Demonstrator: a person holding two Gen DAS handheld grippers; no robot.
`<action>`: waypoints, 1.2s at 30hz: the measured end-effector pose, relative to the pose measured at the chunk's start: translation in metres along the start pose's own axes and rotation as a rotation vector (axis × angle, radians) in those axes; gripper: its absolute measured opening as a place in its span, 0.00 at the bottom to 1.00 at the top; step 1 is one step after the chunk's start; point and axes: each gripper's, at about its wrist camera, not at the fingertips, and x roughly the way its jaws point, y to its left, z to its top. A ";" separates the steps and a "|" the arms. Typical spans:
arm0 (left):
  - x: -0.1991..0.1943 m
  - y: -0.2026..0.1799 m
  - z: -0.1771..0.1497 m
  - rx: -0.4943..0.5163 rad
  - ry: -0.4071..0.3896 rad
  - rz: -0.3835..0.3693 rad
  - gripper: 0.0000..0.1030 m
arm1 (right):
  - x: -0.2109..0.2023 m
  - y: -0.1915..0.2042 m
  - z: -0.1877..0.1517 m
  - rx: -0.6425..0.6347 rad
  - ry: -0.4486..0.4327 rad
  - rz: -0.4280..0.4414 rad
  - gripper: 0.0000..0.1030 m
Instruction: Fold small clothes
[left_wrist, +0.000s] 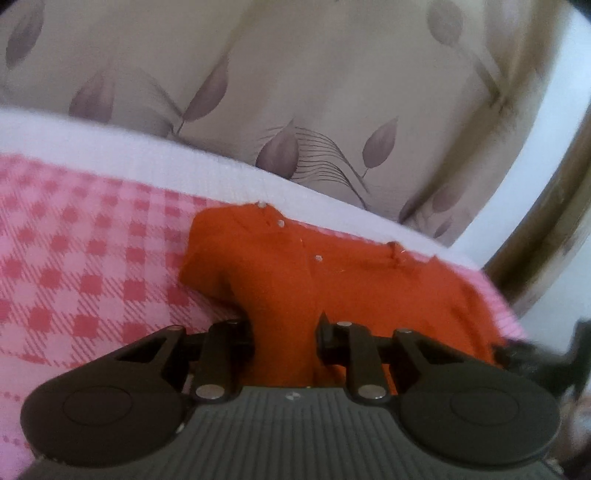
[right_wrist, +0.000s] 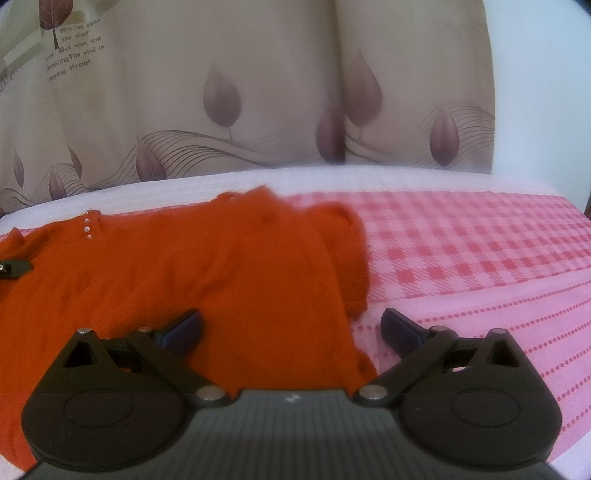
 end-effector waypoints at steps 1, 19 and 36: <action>0.000 -0.004 -0.001 0.021 -0.006 0.015 0.24 | 0.000 0.000 0.000 0.000 0.000 0.000 1.00; 0.003 -0.009 -0.002 0.064 -0.033 0.090 0.29 | 0.003 -0.002 0.002 0.001 0.012 0.000 1.00; 0.003 -0.010 -0.003 0.074 -0.034 0.099 0.32 | -0.003 0.004 -0.002 -0.002 0.014 -0.044 1.00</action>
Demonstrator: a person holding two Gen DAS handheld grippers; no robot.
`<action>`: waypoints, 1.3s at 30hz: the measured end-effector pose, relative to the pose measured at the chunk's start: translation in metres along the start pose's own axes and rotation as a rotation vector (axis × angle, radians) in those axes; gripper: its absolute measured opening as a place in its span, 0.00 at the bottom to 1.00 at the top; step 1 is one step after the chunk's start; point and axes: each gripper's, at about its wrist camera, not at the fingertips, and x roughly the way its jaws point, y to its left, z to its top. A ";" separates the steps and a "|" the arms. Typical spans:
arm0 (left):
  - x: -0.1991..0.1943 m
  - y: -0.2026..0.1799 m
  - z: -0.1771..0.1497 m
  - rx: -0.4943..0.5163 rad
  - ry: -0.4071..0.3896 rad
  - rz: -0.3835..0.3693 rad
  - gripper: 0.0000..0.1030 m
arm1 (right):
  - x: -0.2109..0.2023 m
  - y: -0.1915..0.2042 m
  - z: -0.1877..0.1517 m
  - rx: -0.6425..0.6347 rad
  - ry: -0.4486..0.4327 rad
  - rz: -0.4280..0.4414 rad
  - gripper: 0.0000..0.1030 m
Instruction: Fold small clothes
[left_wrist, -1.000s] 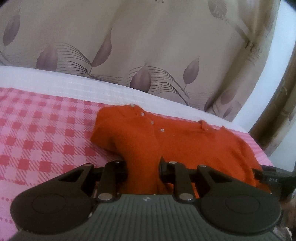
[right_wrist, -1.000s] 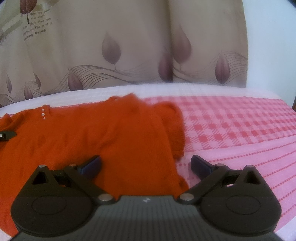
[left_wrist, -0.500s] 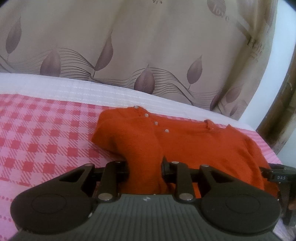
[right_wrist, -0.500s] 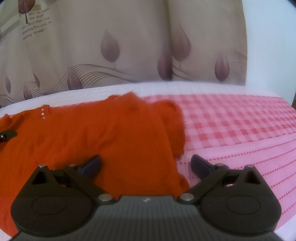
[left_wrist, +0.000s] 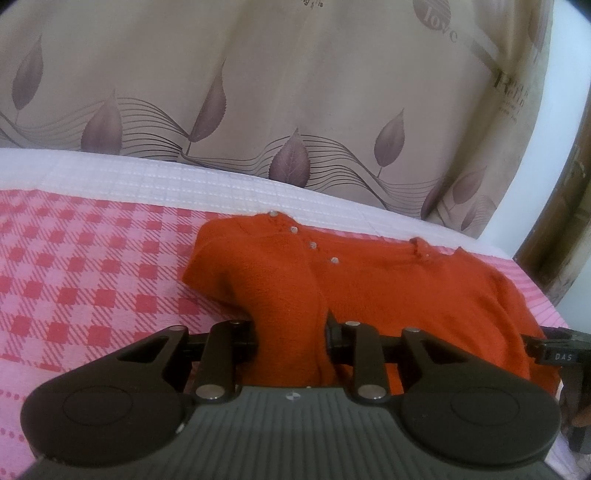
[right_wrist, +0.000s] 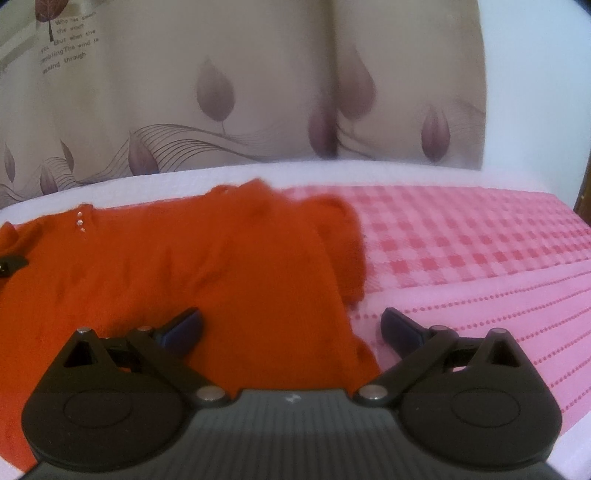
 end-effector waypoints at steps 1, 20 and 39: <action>0.000 0.000 0.000 0.000 0.000 0.000 0.32 | 0.000 0.000 0.000 0.000 -0.001 -0.001 1.00; 0.002 -0.010 0.000 0.080 0.002 0.060 0.35 | -0.008 0.008 -0.001 -0.048 -0.032 -0.026 1.00; 0.002 -0.049 0.023 0.096 0.094 0.173 0.22 | -0.014 -0.008 -0.002 0.052 -0.061 0.057 1.00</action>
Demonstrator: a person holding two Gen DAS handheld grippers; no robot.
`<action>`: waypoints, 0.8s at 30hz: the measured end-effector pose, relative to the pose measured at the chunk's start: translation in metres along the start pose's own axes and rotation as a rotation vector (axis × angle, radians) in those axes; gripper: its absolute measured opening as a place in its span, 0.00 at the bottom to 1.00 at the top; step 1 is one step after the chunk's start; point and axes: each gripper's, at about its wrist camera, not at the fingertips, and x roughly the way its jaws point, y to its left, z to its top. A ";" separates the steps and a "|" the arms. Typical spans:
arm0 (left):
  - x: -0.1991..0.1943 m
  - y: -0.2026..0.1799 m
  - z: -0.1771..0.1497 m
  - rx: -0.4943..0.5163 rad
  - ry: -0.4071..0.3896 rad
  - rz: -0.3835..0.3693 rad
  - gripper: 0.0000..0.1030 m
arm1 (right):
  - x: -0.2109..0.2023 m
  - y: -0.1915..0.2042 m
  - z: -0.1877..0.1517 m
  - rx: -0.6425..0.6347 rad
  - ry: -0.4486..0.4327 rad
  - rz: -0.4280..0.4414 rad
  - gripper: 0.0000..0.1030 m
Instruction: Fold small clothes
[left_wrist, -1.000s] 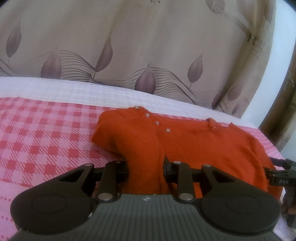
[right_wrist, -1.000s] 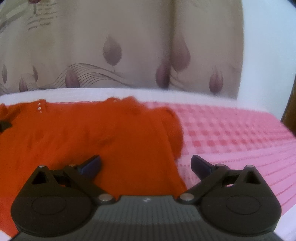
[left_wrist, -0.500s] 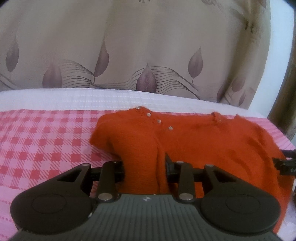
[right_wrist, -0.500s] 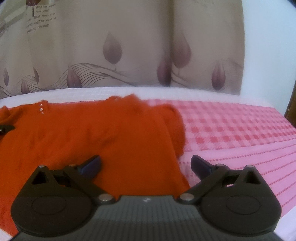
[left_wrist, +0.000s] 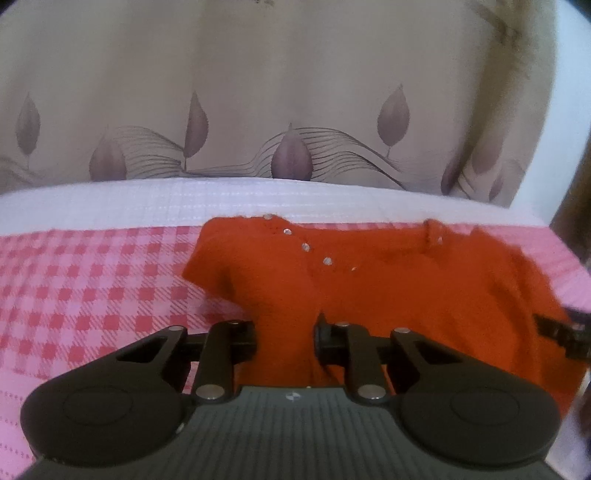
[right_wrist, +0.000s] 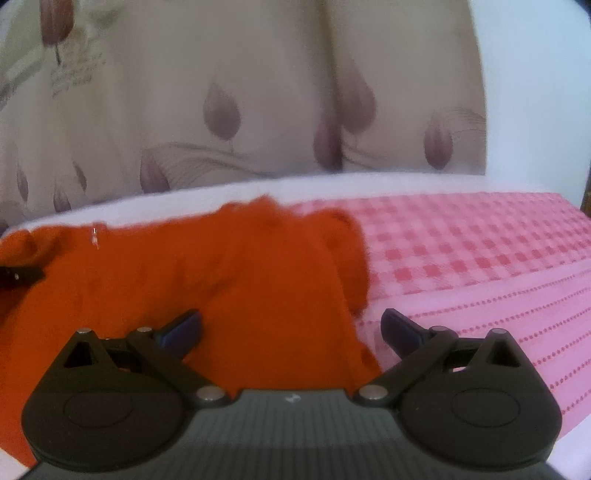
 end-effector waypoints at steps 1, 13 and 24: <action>-0.001 -0.002 0.003 -0.005 0.008 0.003 0.22 | -0.002 -0.003 0.000 0.014 -0.011 0.011 1.00; -0.016 -0.066 0.042 -0.033 0.094 -0.014 0.20 | -0.013 -0.013 -0.001 0.056 -0.059 0.126 1.00; 0.006 -0.134 0.045 -0.145 0.139 -0.103 0.19 | -0.019 -0.022 -0.002 0.101 -0.089 0.176 1.00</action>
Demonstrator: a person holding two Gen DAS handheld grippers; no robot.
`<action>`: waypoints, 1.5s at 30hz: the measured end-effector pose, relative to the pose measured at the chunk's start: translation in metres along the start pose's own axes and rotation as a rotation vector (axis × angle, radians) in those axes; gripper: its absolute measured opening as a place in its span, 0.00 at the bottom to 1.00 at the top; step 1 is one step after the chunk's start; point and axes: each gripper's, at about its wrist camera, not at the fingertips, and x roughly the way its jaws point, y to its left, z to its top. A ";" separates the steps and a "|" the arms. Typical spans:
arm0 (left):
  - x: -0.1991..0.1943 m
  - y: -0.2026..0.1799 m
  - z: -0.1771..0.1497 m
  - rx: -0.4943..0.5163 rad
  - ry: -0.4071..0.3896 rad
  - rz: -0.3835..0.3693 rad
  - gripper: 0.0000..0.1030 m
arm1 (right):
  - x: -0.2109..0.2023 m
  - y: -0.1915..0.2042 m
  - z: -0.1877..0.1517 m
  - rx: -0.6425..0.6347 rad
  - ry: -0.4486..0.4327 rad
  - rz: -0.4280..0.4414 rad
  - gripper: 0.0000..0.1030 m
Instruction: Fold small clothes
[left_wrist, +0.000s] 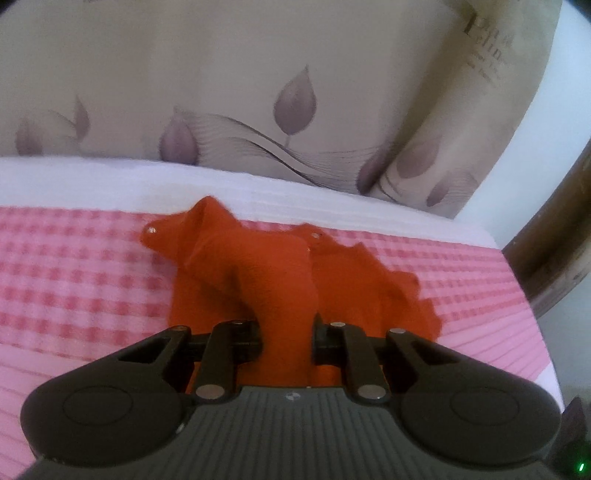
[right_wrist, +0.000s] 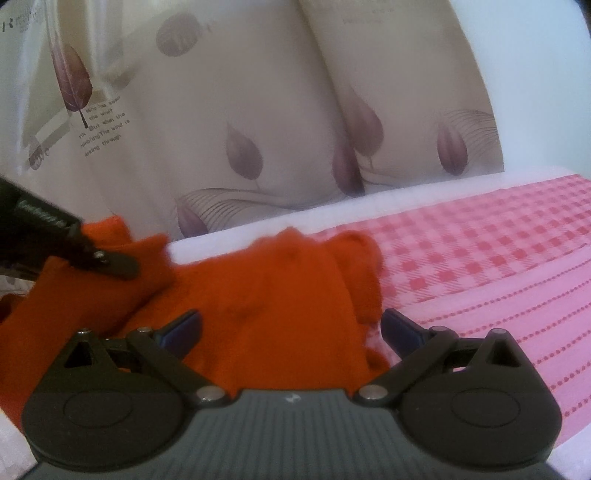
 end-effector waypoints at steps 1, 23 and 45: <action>0.004 -0.002 -0.001 -0.019 0.006 -0.006 0.19 | 0.000 0.000 0.000 0.001 -0.001 0.002 1.00; -0.055 0.040 -0.024 -0.199 -0.210 -0.424 0.93 | -0.003 -0.007 0.000 0.039 -0.006 0.034 1.00; -0.063 0.113 -0.155 -0.192 -0.397 -0.339 1.00 | -0.018 -0.004 0.007 0.394 0.106 0.317 1.00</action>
